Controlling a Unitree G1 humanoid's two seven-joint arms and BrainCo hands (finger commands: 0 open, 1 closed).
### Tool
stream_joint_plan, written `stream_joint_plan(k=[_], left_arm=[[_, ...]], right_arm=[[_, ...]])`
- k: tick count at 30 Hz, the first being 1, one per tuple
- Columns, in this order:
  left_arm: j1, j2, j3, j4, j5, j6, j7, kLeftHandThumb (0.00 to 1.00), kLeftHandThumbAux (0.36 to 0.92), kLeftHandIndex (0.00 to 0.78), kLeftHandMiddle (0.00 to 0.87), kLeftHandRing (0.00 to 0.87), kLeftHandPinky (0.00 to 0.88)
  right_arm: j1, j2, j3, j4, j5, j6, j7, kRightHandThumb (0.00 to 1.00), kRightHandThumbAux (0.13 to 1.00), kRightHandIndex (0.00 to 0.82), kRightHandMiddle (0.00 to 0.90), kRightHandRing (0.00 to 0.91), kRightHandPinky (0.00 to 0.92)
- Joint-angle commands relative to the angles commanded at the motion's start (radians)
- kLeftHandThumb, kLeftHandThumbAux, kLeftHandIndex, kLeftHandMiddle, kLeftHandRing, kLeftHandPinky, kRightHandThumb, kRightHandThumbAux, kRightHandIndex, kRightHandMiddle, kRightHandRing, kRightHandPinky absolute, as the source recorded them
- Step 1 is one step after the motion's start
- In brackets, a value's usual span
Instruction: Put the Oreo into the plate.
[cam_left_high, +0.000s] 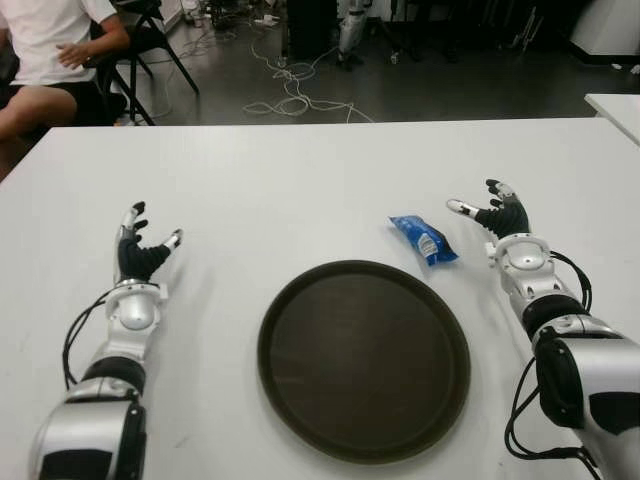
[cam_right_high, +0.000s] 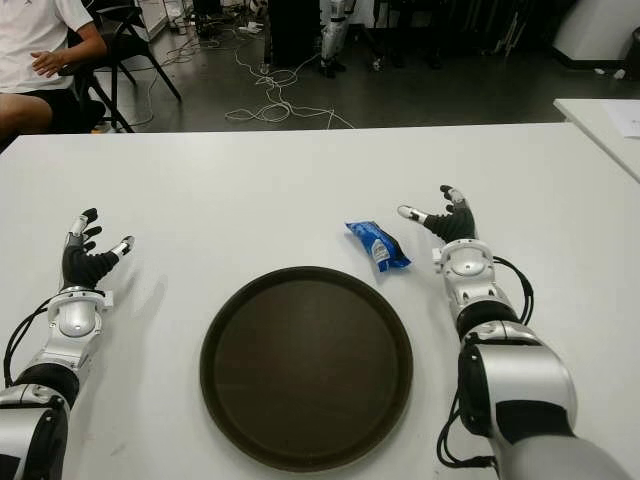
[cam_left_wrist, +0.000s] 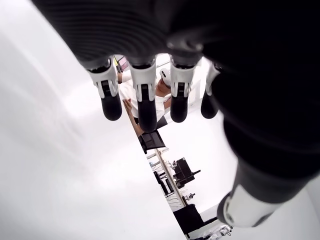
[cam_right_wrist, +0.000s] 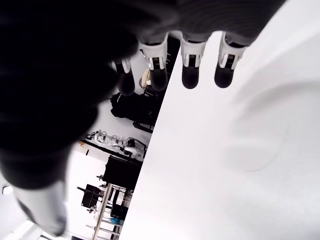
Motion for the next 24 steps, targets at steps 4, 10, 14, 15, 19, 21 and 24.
stream_joint_plan(k=[4,10,14,15,19,21,24], left_arm=[[0.0,-0.002,0.003,0.0,-0.003,0.001,0.001,0.016,0.767,0.077,0.122,0.118,0.111],[-0.001,-0.004,0.007,0.0,-0.008,0.001,-0.002,0.032,0.766,0.072,0.117,0.111,0.114],[-0.001,-0.004,0.007,0.0,-0.008,-0.001,-0.004,0.036,0.771,0.072,0.12,0.112,0.112],[-0.001,-0.004,0.006,0.0,-0.008,0.0,-0.003,0.036,0.771,0.073,0.12,0.113,0.11],[-0.001,-0.005,0.005,0.0,-0.006,0.0,-0.004,0.033,0.771,0.073,0.119,0.116,0.106],[-0.001,-0.005,0.005,0.0,-0.007,-0.001,-0.005,0.031,0.772,0.072,0.118,0.114,0.106],[-0.001,-0.005,0.007,0.0,-0.009,-0.002,-0.007,0.028,0.773,0.072,0.118,0.112,0.104]], right_arm=[[0.0,0.002,-0.005,0.0,0.005,0.003,0.0,0.0,0.709,0.043,0.06,0.042,0.053],[0.001,0.004,-0.013,-0.002,0.013,-0.004,-0.001,0.0,0.73,0.048,0.066,0.047,0.055],[0.002,0.004,-0.01,-0.002,0.012,-0.009,-0.002,0.0,0.735,0.051,0.069,0.051,0.056],[0.002,0.004,-0.009,-0.002,0.013,-0.01,-0.002,0.0,0.737,0.05,0.07,0.053,0.057],[0.003,0.004,-0.007,-0.002,0.012,-0.009,-0.004,0.0,0.743,0.049,0.073,0.059,0.059],[0.002,0.003,-0.004,-0.002,0.01,-0.007,-0.006,0.0,0.743,0.046,0.069,0.054,0.056],[0.002,0.003,-0.001,-0.002,0.007,-0.008,-0.007,0.0,0.744,0.044,0.065,0.049,0.054]])
